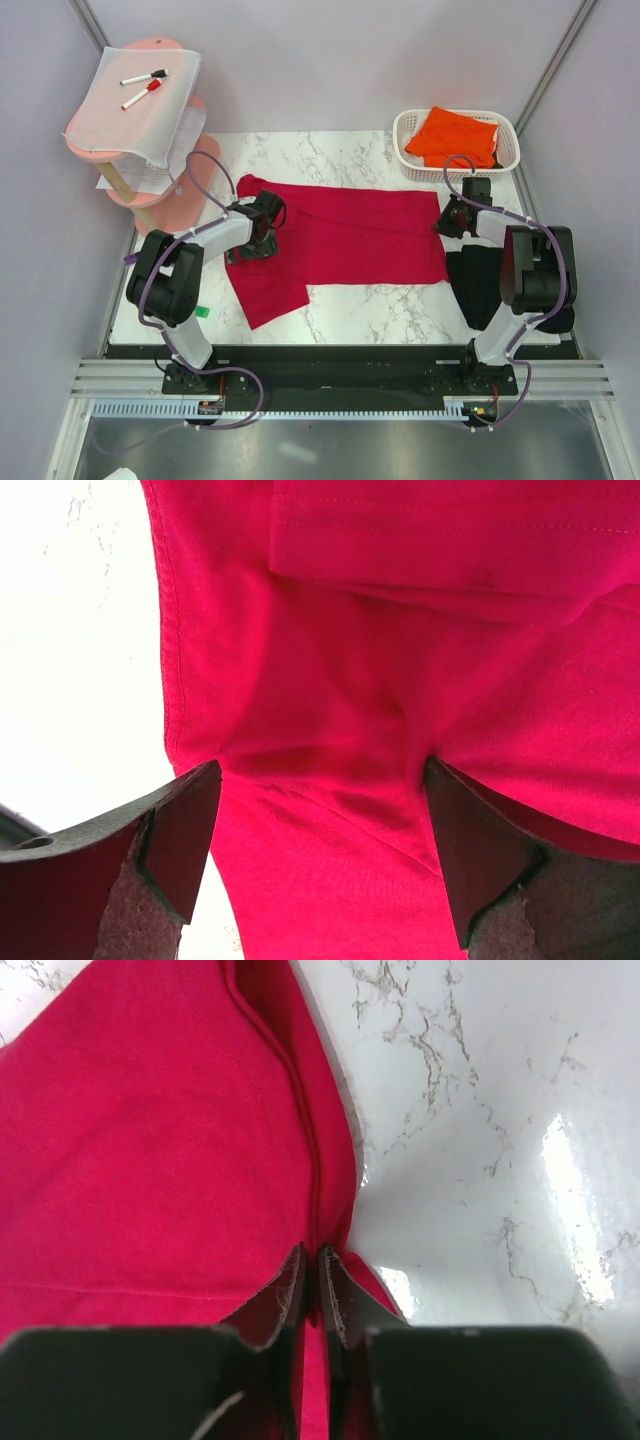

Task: Fold and stack the t-shirts
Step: Fold the flattened tshirt in 1/3 of the way

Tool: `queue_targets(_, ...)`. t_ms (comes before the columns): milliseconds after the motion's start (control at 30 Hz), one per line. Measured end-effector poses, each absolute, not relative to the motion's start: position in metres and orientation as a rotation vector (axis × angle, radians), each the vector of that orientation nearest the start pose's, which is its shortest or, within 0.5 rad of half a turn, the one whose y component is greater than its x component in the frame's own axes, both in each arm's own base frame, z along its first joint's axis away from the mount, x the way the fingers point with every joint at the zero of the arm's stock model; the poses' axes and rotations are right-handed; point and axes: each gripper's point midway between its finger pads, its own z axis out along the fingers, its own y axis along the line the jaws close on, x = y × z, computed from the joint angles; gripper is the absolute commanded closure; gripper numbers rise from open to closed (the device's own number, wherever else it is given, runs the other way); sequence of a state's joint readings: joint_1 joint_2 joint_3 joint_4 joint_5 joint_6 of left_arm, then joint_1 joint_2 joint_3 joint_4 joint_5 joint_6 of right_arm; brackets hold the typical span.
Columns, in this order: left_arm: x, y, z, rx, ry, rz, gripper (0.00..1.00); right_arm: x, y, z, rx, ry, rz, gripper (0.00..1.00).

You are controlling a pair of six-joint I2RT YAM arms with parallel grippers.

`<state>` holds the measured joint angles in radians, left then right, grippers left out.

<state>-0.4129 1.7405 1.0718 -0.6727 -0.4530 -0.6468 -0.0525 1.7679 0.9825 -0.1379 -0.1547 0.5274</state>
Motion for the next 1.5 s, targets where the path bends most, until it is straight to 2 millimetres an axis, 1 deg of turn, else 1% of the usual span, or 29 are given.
queue_targets(67, 0.312, -0.078, 0.025, -0.383, 2.666, 0.380, 0.11, 0.407, 0.027, 0.025, 0.660, 2.435, 0.394, 0.87)
queue_targets(200, 0.312, -0.078, 0.025, -0.382, 2.666, 0.382, 0.11, 0.407, 0.027, 0.024, 0.662, 2.437, 0.390, 0.78)
queue_targets(333, 0.312, -0.078, 0.025, -0.382, 2.665, 0.382, 0.11, 0.404, 0.025, 0.023, 0.665, 2.446, 0.378, 0.77)
queue_targets(500, 0.312, -0.078, 0.025, -0.379, 2.663, 0.388, 0.11, 0.403, 0.025, 0.028, 0.665, 2.441, 0.372, 0.78)
queue_targets(767, 0.312, -0.079, 0.025, -0.373, 2.663, 0.393, 0.11, 0.403, 0.025, 0.043, 0.654, 2.412, 0.379, 0.80)
queue_targets(1267, 0.312, -0.080, 0.025, -0.361, 2.665, 0.406, 0.11, 0.401, 0.024, 0.039, 0.660, 2.425, 0.371, 0.80)
queue_targets(1500, 0.312, -0.080, 0.025, -0.361, 2.665, 0.406, 0.12, 0.403, 0.024, 0.037, 0.660, 2.424, 0.372, 0.82)
